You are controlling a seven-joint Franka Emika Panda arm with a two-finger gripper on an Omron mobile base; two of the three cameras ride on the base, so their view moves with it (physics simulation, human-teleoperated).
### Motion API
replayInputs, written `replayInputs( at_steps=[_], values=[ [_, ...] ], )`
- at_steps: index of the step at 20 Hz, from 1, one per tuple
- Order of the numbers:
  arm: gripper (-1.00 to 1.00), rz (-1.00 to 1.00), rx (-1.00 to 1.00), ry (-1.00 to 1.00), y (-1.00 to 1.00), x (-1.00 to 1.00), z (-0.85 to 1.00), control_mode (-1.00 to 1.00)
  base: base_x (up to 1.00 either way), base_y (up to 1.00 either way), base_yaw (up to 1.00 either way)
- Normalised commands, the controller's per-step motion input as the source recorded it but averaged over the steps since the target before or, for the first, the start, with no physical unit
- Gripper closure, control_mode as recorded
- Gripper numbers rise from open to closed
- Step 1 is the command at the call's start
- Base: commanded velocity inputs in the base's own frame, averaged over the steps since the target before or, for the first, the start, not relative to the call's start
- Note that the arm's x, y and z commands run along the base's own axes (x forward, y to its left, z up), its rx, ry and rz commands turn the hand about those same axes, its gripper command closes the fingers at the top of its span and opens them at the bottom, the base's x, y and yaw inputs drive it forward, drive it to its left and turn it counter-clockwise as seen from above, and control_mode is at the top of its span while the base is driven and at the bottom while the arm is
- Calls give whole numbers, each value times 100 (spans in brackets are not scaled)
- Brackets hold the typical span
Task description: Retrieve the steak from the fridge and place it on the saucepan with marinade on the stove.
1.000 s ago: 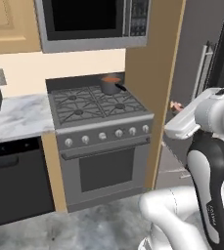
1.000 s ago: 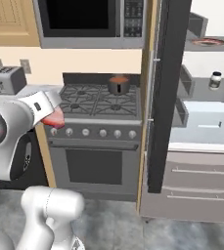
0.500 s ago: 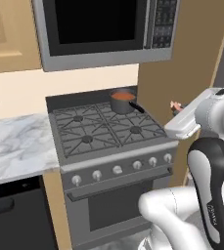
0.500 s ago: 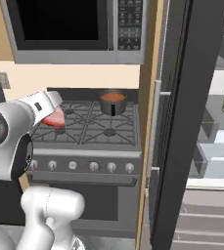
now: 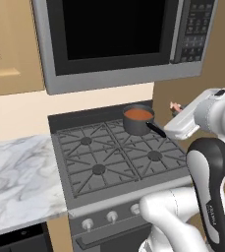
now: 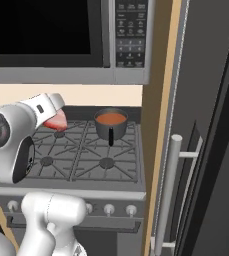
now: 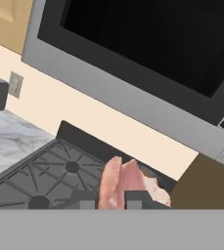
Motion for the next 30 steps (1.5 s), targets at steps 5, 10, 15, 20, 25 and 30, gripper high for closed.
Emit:
replayInputs(
  at_steps=[5, 10, 15, 20, 25, 30],
  values=[
    [100, 0, 0, 0, 0, 0, 0, 100, 91, 0, 0],
    [100, 0, 0, 0, 0, 0, 0, 100, 20, -1, 0],
    [100, 0, 0, 0, 0, 0, 0, 100, 5, 0, 0],
    [100, 0, 0, 0, 0, 0, 0, 100, 15, 1, 0],
    [100, 0, 0, 0, 0, 8, -4, -100, 23, 3, 0],
    [100, -1, 0, 15, -7, 18, -32, -100, 0, 0, 0]
  ],
)
